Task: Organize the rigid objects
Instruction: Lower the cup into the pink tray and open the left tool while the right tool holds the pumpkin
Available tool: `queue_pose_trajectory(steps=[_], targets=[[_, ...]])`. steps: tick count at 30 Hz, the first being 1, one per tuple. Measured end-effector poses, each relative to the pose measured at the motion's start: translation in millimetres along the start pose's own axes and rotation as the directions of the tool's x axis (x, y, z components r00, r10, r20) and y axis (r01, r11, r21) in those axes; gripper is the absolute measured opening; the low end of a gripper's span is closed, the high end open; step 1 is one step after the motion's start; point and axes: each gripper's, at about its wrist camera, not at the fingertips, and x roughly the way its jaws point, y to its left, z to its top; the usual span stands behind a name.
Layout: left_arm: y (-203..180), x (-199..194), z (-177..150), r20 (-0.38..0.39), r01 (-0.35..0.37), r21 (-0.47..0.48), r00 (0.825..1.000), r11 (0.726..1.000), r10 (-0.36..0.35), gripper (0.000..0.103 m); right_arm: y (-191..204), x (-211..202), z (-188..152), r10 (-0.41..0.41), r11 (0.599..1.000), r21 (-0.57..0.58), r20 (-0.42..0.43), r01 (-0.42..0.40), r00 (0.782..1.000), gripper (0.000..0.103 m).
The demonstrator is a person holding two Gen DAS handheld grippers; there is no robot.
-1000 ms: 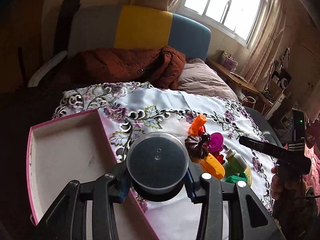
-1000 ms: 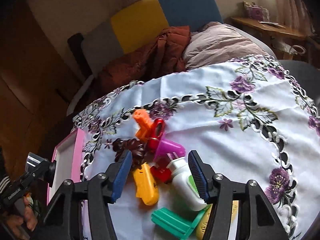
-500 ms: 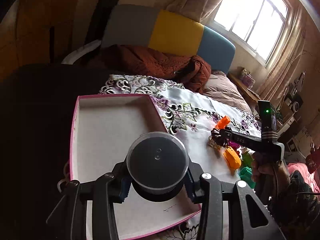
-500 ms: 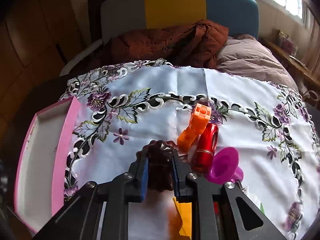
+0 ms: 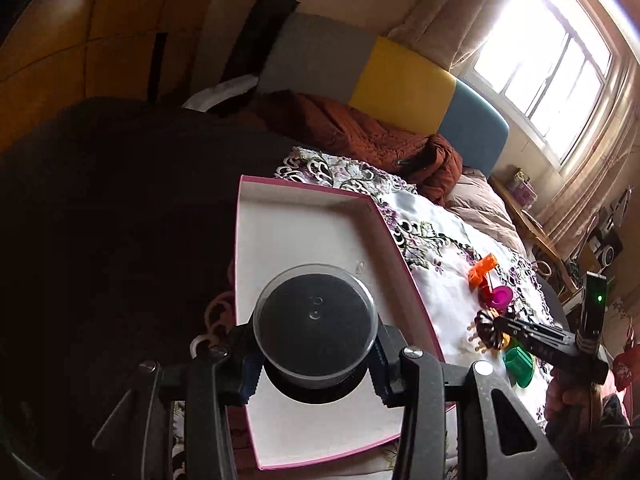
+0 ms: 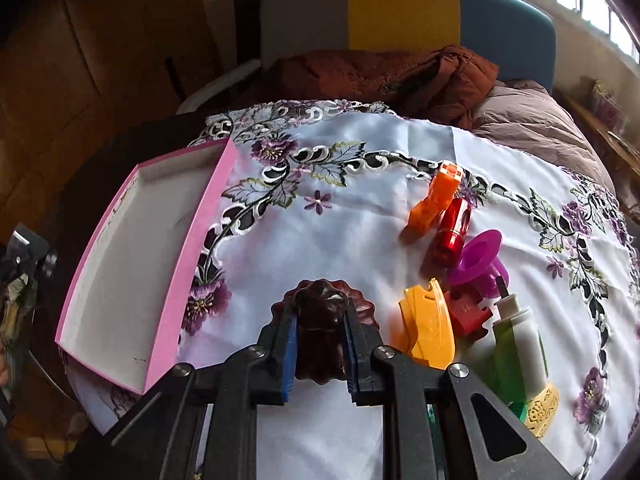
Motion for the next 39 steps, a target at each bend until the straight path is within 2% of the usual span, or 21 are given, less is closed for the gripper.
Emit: queue_pose_trajectory(steps=[4,8,14,21,22,24,28,35,39], targets=[[-2,9,12,-0.011,-0.026,0.027,1.0,0.999,0.026,0.044,-2,5,-3,0.0,1.0,-0.012,0.006,0.0,1.0,0.02],[-8,27,34,-0.015,-0.016,0.045,1.0,0.999,0.017,0.044,-6,6,-4,0.01,1.0,-0.014,0.028,-0.009,1.0,0.02],[-1,83,70,-0.074,-0.075,0.043,0.994,0.996,0.078,0.044,-11,5,-5,0.029,1.0,-0.009,0.046,-0.028,0.999,0.02],[3,134,92,-0.12,-0.143,0.086,0.981,0.986,0.152,0.044,-7,8,-2,0.024,0.999,-0.032,0.052,-0.022,0.998,0.02],[4,140,93,-0.128,-0.151,0.093,0.978,0.984,0.162,0.046,-7,8,-2,0.023,0.999,-0.032,0.053,-0.022,0.998,0.02],[8,147,93,-0.138,-0.175,0.093,0.973,0.98,0.186,0.063,-7,9,-2,0.021,0.999,-0.034,0.054,-0.02,0.998,0.02],[13,134,91,-0.112,-0.179,0.066,0.976,0.982,0.186,0.071,-7,9,-1,0.014,0.999,-0.035,0.057,-0.012,0.998,0.02],[11,79,69,-0.029,-0.224,0.028,0.974,0.974,0.225,0.071,-6,10,-2,-0.017,0.999,-0.039,0.062,0.02,0.998,0.02],[4,55,53,-0.016,-0.236,0.026,0.971,0.971,0.237,0.071,-5,10,-3,-0.026,0.999,-0.044,0.068,0.029,0.997,0.02]])
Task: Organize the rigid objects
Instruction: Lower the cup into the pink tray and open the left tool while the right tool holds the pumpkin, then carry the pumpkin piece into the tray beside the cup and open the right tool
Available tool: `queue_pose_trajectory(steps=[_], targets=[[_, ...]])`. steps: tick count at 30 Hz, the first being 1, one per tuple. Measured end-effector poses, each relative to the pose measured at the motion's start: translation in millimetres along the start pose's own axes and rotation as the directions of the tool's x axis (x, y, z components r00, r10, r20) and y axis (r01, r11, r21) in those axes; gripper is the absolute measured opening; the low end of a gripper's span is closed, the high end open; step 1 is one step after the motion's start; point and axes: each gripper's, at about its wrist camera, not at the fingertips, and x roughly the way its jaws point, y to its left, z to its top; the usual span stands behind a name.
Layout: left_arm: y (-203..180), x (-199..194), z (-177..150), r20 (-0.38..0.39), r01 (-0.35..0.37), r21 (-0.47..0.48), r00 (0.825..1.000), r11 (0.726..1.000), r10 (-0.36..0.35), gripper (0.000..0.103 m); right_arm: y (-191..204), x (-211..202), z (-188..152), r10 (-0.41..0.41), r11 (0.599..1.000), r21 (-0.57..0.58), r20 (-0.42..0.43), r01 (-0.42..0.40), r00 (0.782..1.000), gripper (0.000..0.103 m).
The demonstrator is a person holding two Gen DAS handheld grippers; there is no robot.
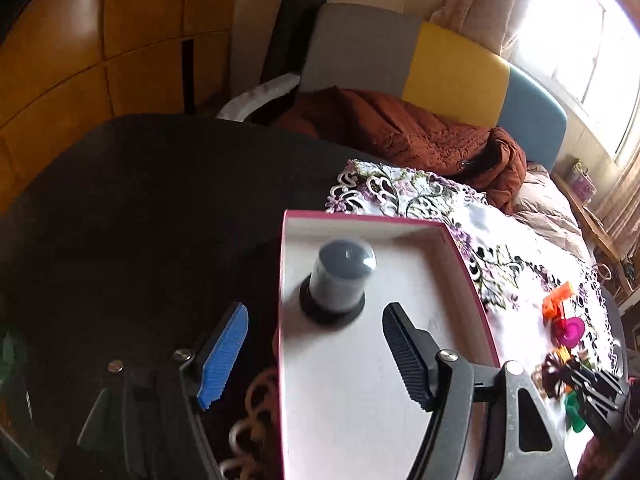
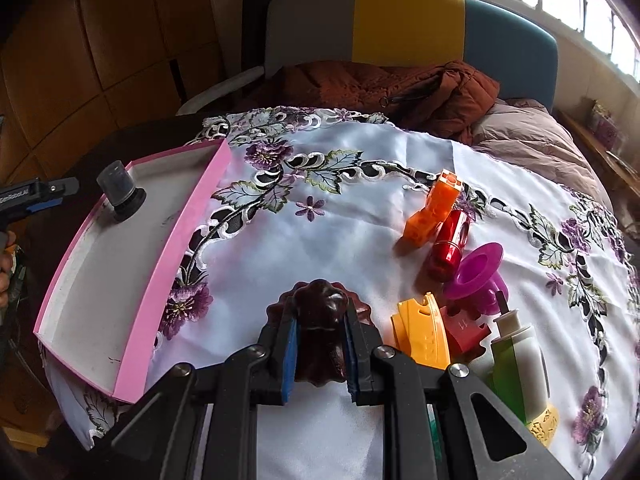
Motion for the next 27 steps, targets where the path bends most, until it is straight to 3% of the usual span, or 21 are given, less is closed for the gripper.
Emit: queue_pose_trajectory(steps=[7,14,22,27], targets=[[-16,-38,-36,0.04,-0.069,0.047,0.997,0.996,0.067,0.071,3,-1,-1,-0.015,1.0,-0.01,0.008,0.015,1.0,0.02],[-21,-53,-65,0.025,-0.06,0.033,0.998,0.998,0.059,0.071,1,-2,-3,-0.015,1.0,0.005,0.012,0.015,1.0,0.02],[-23,-66,-77,0.046,-0.066,0.05,0.997,0.997,0.063,0.071,6,-10,1,0.007,0.999,0.049,0.011,-0.007,1.0,0.02],[-19,-70,-78,0.048,-0.059,0.051,0.997,0.997,0.057,0.071,29,-26,12,0.032,0.999,0.017,0.047,-0.033,0.998,0.019]])
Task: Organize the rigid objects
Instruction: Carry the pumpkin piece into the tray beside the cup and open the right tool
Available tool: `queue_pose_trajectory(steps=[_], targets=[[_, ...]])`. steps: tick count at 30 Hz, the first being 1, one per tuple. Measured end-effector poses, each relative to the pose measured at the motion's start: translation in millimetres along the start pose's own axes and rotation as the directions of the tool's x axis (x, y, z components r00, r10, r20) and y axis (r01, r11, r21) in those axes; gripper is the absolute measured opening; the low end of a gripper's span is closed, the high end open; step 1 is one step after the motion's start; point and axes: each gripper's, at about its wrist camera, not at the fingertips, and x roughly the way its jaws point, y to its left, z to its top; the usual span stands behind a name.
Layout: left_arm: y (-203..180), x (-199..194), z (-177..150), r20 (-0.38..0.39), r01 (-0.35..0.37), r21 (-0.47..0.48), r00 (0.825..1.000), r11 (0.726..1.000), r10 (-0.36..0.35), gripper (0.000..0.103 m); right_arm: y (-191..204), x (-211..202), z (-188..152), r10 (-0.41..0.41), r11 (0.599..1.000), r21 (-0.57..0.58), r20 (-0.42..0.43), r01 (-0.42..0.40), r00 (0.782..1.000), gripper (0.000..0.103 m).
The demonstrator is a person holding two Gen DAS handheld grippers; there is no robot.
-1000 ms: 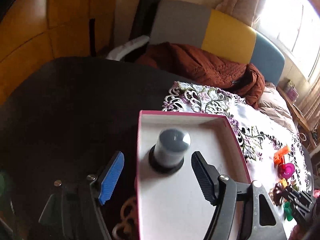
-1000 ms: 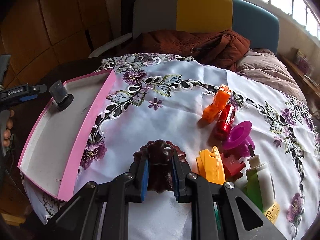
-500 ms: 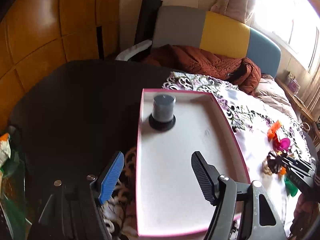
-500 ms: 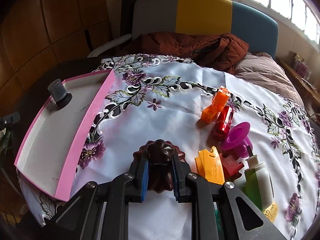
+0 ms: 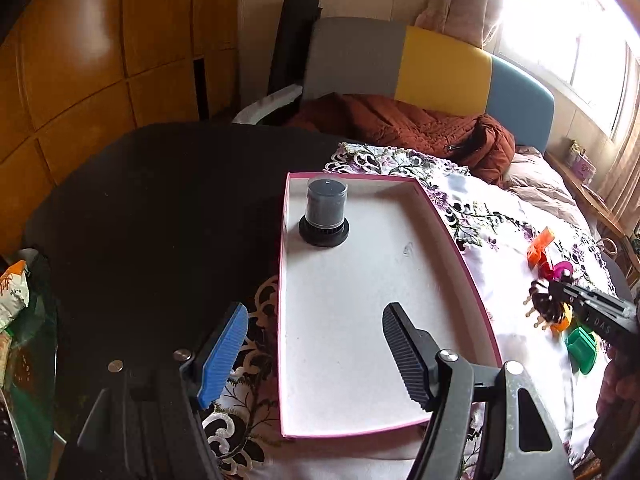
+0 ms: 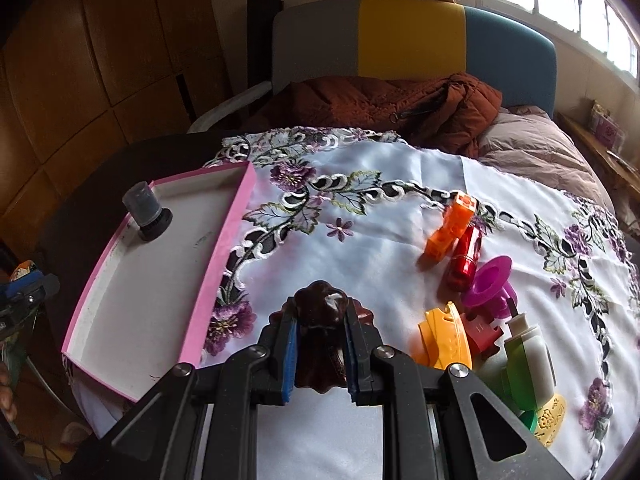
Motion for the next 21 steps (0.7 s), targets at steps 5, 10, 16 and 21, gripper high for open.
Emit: queue_pose_trajectory(steps=[5,10,16,21], targets=[[8,-5,-2,0.011,0.001,-0.012,1.0,1.0,-0.001,0.071,29,-14,16,0.059,0.998,-0.034,0.036,-0.058,0.998,0.019],[19,-6,-5,0.006,-0.005,-0.03,1.0,1.0,0.005,0.071,65,-15,31,0.133,0.989,-0.078,0.042,-0.129,0.99,0.019],[37,-3,-11,-0.008,-0.022,-0.066,1.0,0.998,0.021,0.071,112,7,40,0.205,0.97,-0.129,-0.017,-0.206,0.979,0.019],[51,0,-15,-0.02,-0.031,-0.096,0.999,0.995,0.03,0.071,144,33,40,0.234,0.956,-0.163,-0.084,-0.245,0.969,0.019]])
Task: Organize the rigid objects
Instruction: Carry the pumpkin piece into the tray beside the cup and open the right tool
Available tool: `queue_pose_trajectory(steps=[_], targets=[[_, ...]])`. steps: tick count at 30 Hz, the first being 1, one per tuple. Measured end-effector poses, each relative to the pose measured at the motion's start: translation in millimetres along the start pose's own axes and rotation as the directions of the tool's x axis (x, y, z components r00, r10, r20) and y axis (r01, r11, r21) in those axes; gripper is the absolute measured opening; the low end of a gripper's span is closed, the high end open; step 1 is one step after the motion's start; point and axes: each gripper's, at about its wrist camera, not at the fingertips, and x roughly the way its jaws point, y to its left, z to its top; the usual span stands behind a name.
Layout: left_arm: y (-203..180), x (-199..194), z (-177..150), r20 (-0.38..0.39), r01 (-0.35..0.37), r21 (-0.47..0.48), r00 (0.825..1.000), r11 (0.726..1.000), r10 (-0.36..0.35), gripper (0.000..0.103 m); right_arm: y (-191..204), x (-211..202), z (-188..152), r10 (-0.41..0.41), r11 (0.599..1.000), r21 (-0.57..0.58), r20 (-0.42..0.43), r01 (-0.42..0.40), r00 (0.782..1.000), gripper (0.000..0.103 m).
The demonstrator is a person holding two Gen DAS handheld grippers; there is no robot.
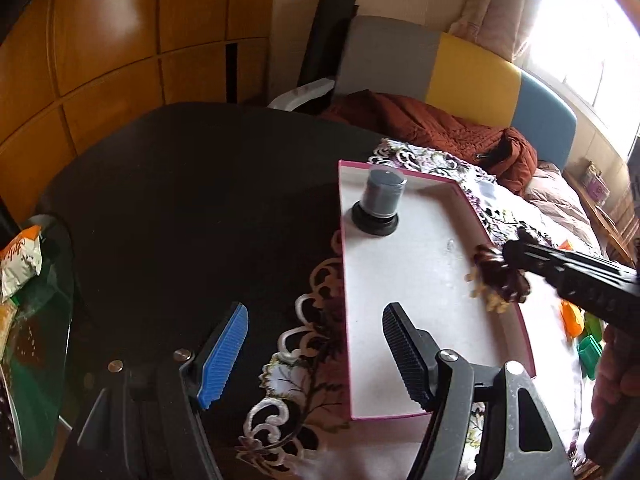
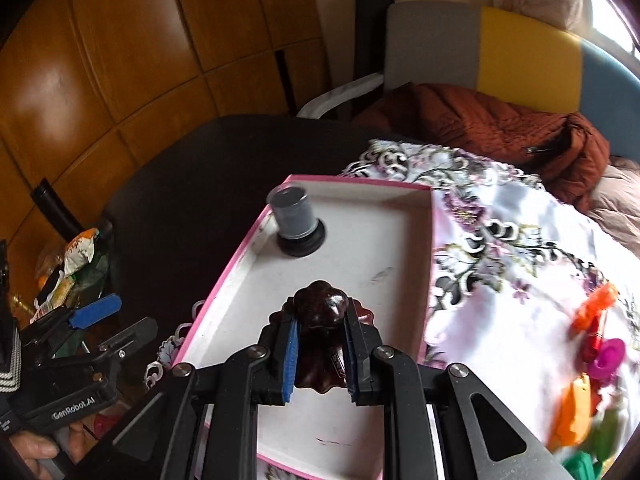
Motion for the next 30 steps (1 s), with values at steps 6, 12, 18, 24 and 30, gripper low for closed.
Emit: queue_pose_trajectory(steps=[6,12,18,24,30], targets=[[15,6,-3,-0.018,-0.011,-0.028,1.0,1.0,0.011,0.071,21,24,4,0.027,1.0,-0.015,-0.038,-0.027,0.999,0.019],[25,9,-6,-0.03,-0.017,-0.053,0.999,0.998,0.016,0.071,34,37,4,0.033,0.999,-0.033,-0.063,-0.035,0.997,0.019],[31,12,-6,-0.039,-0.022,-0.069,0.999,0.997,0.019,0.071,37,50,10,0.016,1.0,-0.024,-0.071,-0.017,0.997,0.019],[38,17,-5,-0.054,-0.023,-0.092,0.998,0.995,0.018,0.071,33,73,23,-0.008,1.0,0.02,-0.098,0.01,0.995,0.019],[42,25,-4,-0.074,-0.029,-0.11,0.997,0.993,0.021,0.071,36,99,49,-0.029,0.999,0.035,-0.094,0.032,0.995,0.019]])
